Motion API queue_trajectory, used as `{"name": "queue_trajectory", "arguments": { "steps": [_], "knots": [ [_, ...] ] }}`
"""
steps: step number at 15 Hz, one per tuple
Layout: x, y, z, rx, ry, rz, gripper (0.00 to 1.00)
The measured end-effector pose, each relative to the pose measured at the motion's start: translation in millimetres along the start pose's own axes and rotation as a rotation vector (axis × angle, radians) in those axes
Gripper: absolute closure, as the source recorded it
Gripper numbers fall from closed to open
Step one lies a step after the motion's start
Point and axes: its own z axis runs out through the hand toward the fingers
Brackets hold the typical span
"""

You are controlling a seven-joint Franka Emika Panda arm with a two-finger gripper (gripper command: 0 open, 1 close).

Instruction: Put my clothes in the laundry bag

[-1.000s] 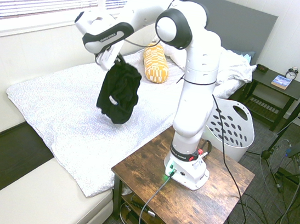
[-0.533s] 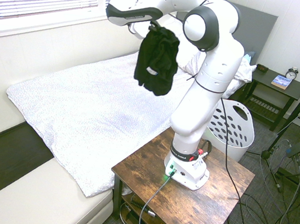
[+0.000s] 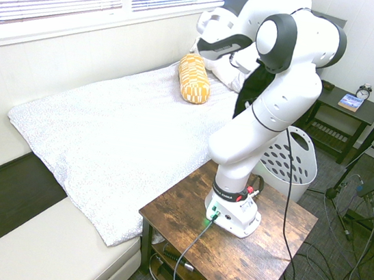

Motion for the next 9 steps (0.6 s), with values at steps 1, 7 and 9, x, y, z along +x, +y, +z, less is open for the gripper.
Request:
{"name": "queue_trajectory", "arguments": {
  "steps": [1,7,9],
  "knots": [
    [6,-10,41,-0.009,-0.060,-0.002,1.00],
    [26,-121,167,0.119,-0.124,0.083,1.00],
    [39,-148,193,0.199,-0.132,0.135,1.00]
  ]
}}
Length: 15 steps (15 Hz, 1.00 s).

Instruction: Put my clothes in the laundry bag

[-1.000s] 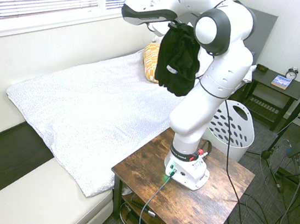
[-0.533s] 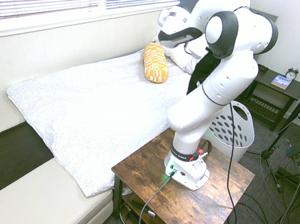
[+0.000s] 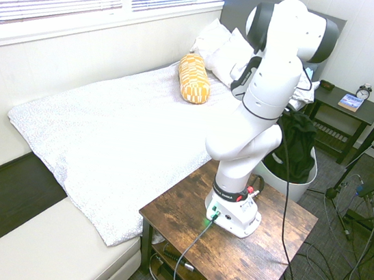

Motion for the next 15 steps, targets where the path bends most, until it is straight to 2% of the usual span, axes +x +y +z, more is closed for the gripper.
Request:
{"name": "queue_trajectory", "arguments": {
  "steps": [1,2,7,15],
  "knots": [
    [5,-10,13,0.015,-0.010,0.014,1.00],
    [9,-22,23,0.041,-0.012,0.046,0.00],
    [10,-112,63,0.152,-0.012,0.159,0.00],
    [20,-129,79,0.177,-0.016,0.184,0.00]
  ]
}}
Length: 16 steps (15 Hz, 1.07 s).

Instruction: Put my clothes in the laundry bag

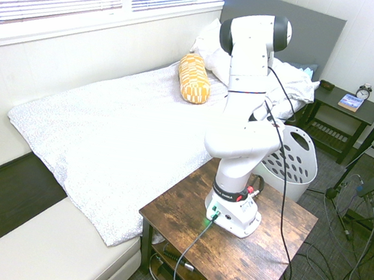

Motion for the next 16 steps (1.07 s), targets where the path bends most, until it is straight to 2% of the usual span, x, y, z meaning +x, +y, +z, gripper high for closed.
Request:
{"name": "queue_trajectory", "arguments": {
  "steps": [2,4,6,8,10,12,16],
  "knots": [
    [9,6,-5,0.030,-0.010,0.032,0.00],
    [38,30,-32,0.108,0.005,0.062,0.00],
    [72,69,-87,0.224,0.047,0.092,0.00],
    [87,99,-164,0.306,0.100,0.107,0.00],
    [68,95,-255,0.426,0.158,0.086,0.00],
    [31,62,-334,0.540,0.199,0.030,0.00],
    [-89,1,-473,0.716,0.292,-0.117,0.00]
  ]
}}
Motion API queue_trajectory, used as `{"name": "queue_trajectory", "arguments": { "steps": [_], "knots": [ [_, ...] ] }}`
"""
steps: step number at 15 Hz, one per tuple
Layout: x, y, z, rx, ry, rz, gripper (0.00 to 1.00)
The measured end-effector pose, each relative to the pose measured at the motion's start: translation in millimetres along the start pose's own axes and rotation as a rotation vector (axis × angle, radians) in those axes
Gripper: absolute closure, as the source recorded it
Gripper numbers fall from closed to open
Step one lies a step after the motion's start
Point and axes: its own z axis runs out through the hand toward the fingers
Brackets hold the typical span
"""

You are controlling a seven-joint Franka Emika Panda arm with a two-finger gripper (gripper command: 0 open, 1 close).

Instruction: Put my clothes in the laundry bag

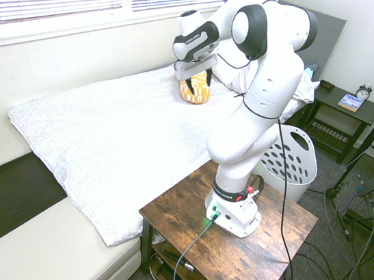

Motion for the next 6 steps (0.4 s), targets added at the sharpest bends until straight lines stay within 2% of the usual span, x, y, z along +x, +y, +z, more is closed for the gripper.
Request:
{"name": "queue_trajectory", "arguments": {
  "steps": [3,6],
  "knots": [
    [-77,-88,-46,0.110,0.020,-0.047,0.00],
    [-142,-152,-66,0.218,-0.065,-0.063,0.00]
  ]
}}
